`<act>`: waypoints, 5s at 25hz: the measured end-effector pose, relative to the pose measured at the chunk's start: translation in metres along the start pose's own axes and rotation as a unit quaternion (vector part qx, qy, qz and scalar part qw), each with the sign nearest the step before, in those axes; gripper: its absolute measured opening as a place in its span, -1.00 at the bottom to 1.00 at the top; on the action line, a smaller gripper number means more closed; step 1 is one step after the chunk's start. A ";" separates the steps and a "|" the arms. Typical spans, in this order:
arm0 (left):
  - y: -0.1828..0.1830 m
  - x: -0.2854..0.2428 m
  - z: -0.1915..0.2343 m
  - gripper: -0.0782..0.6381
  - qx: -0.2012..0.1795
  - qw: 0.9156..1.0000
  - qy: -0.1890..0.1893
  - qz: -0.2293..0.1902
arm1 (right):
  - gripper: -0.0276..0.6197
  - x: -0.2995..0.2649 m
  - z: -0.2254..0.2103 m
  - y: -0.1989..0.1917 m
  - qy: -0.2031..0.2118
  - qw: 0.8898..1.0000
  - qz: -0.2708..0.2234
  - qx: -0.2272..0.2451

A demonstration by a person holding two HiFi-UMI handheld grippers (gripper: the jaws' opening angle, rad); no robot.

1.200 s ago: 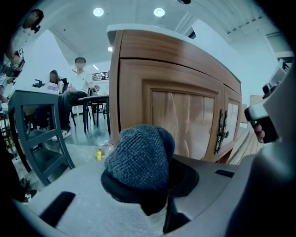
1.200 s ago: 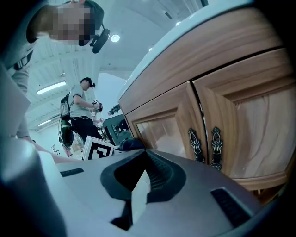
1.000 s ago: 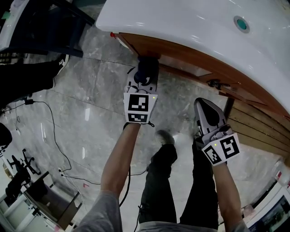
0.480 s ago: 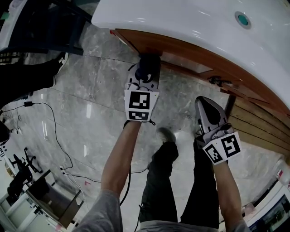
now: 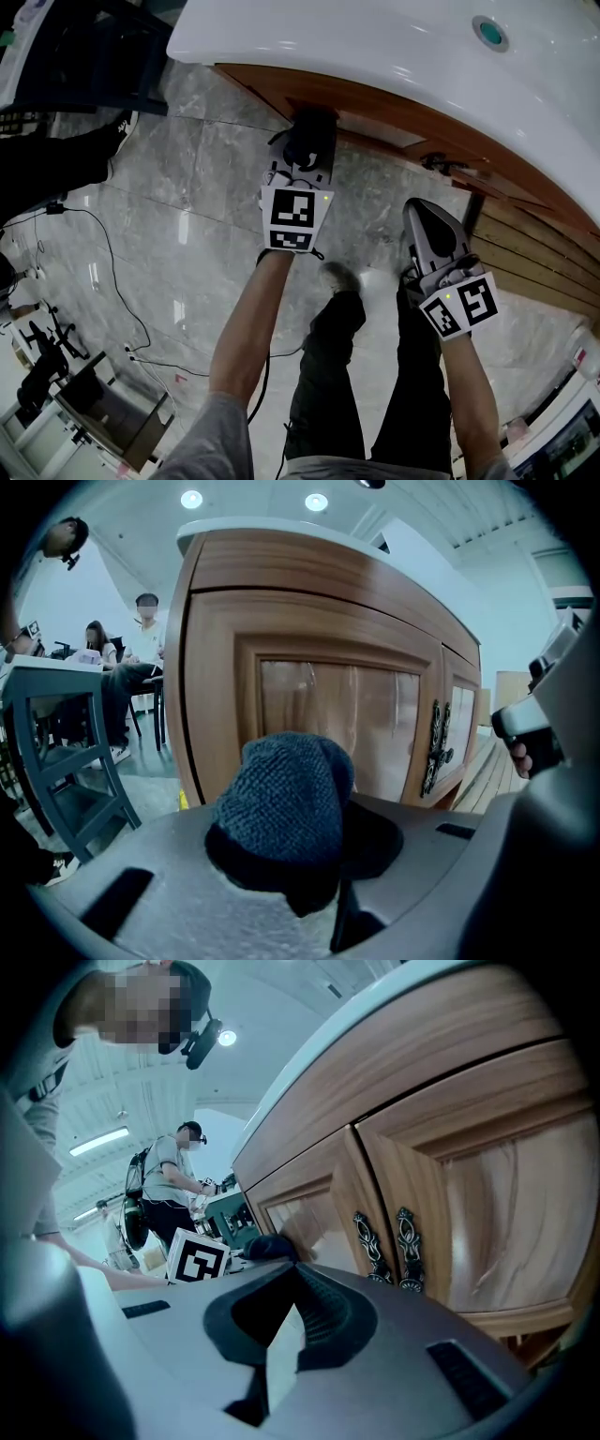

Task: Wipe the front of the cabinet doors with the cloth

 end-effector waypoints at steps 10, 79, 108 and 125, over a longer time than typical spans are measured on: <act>0.011 -0.008 -0.030 -0.50 -0.006 1.000 -0.007 -0.001 | -0.89 0.017 -0.018 0.002 0.000 1.000 -0.001 -0.005; -0.060 0.038 -0.042 -0.51 0.092 0.993 0.014 0.065 | -0.89 0.023 -0.004 0.003 0.014 1.000 0.008 0.005; -0.108 -0.028 0.013 -0.51 -0.014 0.997 0.003 0.070 | -0.89 -0.026 -0.014 -0.021 -0.017 1.000 -0.006 -0.005; -0.096 -0.038 -0.026 -0.51 0.002 0.997 -0.009 0.072 | -0.89 -0.002 -0.032 -0.019 -0.021 1.000 -0.009 -0.010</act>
Point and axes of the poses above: the fingertips, and each gripper's own axes: x backward along the fingers, z to its left, y out of its top, the point moved 2 cm from there along x, backward along the fingers, and after that the axes turned 13 degrees about -x, right-handed, at the moved point
